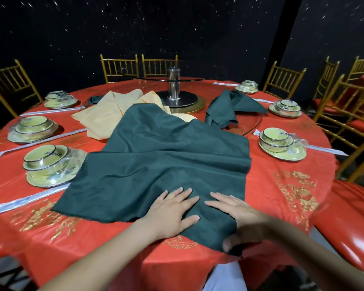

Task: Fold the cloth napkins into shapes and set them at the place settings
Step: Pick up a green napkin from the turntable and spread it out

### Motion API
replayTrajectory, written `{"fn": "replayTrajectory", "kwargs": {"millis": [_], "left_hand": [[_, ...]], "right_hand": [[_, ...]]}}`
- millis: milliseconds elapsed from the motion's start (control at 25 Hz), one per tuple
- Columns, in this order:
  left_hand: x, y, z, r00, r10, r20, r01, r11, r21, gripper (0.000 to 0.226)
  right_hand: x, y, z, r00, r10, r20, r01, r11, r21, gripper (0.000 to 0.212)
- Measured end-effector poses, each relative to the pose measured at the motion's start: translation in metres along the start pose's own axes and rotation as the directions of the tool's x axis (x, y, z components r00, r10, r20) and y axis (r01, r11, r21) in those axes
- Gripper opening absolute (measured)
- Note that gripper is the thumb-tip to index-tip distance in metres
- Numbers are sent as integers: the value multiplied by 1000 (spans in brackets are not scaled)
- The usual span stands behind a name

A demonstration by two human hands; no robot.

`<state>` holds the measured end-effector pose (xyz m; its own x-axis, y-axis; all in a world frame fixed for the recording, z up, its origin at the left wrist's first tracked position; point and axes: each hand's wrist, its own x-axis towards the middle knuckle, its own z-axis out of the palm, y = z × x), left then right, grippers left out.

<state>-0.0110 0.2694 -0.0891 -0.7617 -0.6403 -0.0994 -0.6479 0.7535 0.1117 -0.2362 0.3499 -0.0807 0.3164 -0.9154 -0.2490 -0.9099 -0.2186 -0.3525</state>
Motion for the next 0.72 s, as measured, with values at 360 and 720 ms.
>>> {"fn": "replayTrajectory", "kwargs": {"millis": [360,720], "left_hand": [[10,-11,-2,998,3,58,0,999,-47,60],[-17,1,-12,988,151,15,-141,948,-285,71]], "right_hand": [[-31,14,13,987,-93,-134,99,994,35,68],[-24,4,-43,875,147,-461,152,821,550,45]]}}
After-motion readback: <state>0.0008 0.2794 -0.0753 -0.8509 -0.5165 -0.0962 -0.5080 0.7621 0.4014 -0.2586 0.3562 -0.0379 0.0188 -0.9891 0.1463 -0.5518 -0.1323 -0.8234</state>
